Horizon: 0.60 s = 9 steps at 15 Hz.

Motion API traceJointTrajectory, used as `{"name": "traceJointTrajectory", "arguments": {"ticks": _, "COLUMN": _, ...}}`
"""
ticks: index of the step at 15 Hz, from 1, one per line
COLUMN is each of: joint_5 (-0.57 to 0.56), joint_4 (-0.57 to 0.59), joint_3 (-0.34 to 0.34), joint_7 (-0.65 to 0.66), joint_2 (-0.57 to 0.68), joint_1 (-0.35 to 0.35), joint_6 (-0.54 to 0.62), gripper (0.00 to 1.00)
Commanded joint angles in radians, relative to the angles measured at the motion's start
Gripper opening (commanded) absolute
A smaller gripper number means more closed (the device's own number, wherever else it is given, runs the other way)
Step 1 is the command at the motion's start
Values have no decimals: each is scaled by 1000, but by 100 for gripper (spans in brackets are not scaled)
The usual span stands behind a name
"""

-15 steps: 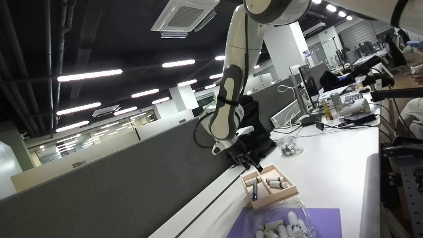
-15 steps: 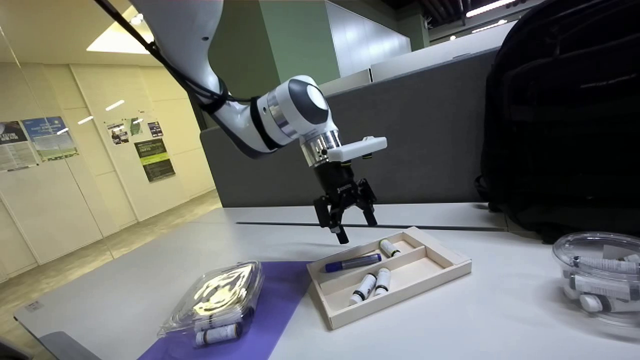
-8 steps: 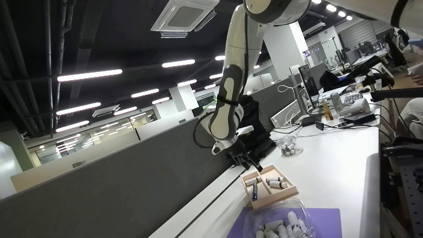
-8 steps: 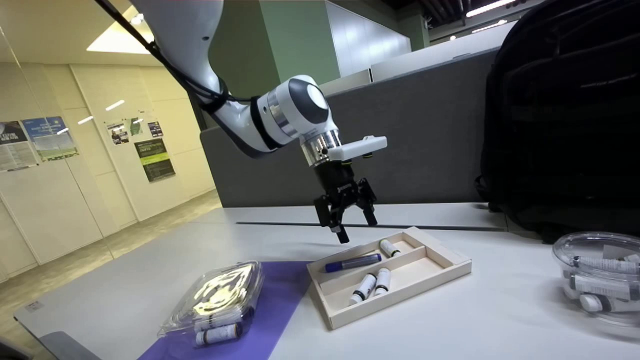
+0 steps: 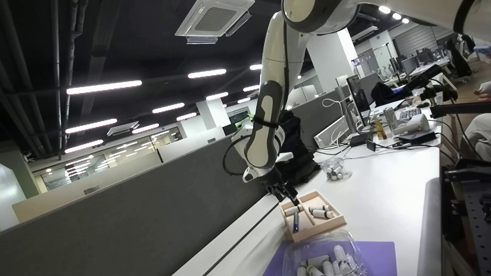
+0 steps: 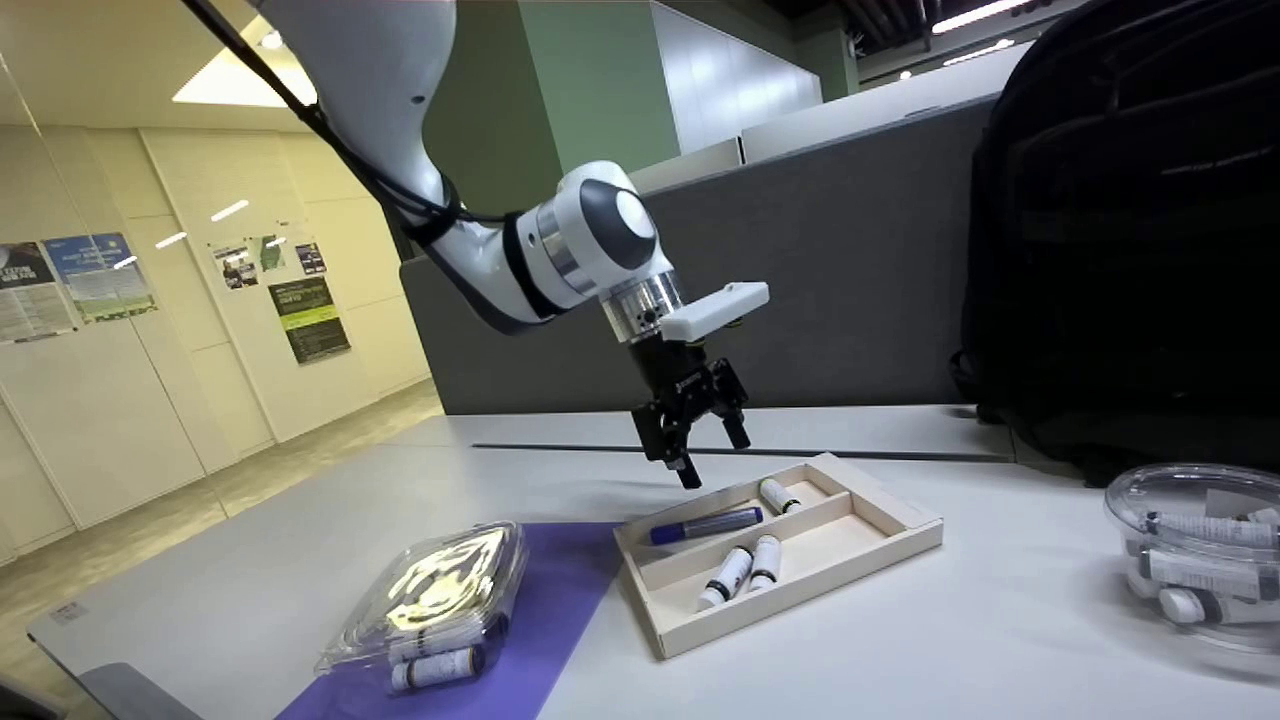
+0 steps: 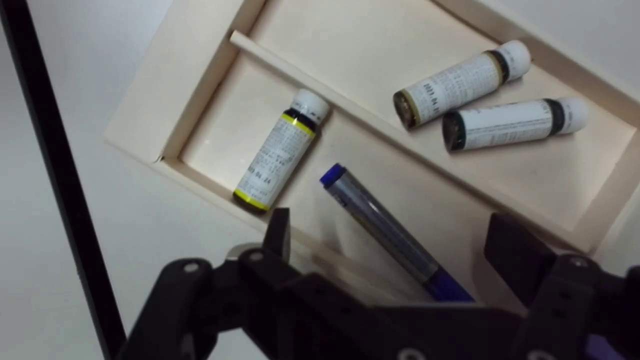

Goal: Take the marker from the box and place it on the table

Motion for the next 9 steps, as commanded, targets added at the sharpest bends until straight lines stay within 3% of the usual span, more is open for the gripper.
{"name": "traceJointTrajectory", "arguments": {"ticks": 1, "joint_5": -3, "joint_4": -1, "joint_3": -6, "joint_7": 35, "joint_2": 41, "joint_1": 13, "joint_6": 116, "gripper": 100}}
{"name": "traceJointTrajectory", "arguments": {"ticks": 9, "joint_5": 1, "joint_4": -157, "joint_3": -21, "joint_7": 98, "joint_2": -21, "joint_1": 19, "joint_6": 264, "gripper": 100}}
